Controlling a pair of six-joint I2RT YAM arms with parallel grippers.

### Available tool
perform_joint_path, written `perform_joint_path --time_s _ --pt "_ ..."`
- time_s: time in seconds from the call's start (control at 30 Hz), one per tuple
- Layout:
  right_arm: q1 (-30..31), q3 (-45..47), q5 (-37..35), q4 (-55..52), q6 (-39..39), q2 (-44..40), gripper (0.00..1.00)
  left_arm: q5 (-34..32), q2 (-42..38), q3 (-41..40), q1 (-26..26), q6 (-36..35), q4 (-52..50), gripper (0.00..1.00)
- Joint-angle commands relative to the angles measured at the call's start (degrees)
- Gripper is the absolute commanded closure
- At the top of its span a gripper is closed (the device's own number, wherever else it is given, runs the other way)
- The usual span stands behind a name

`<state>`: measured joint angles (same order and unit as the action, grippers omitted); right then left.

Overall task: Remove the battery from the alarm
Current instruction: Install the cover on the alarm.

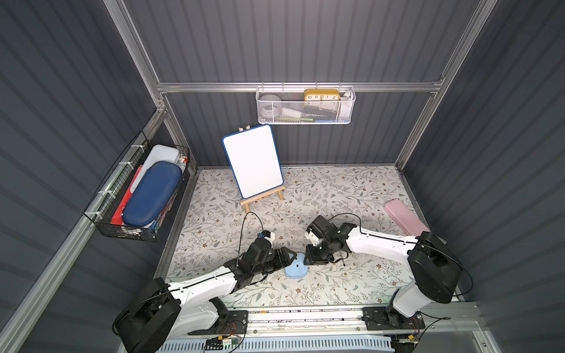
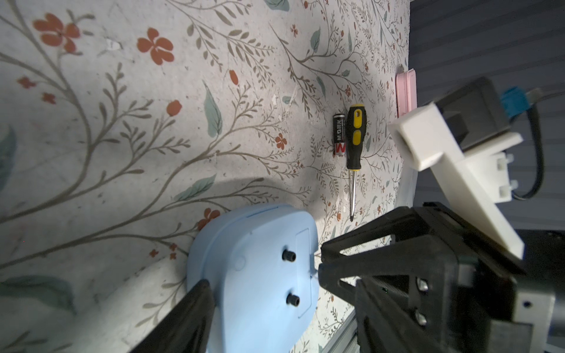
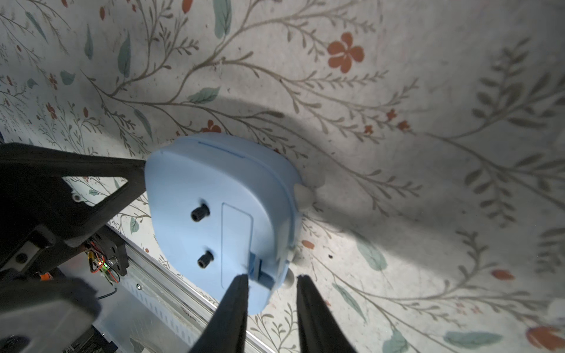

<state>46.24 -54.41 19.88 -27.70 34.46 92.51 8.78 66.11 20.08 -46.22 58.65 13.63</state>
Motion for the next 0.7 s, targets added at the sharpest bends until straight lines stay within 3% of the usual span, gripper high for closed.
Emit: perform_joint_path --time_s 0.0,0.67 --pt "-0.01 0.54 0.07 -0.51 -0.13 0.63 0.68 -0.26 -1.03 -0.59 -0.44 0.76 -1.18 0.24" --pt "-0.01 -1.14 -3.45 -2.99 -0.74 -1.25 0.68 -0.95 -2.95 0.4 -0.45 1.55 -3.86 0.22"
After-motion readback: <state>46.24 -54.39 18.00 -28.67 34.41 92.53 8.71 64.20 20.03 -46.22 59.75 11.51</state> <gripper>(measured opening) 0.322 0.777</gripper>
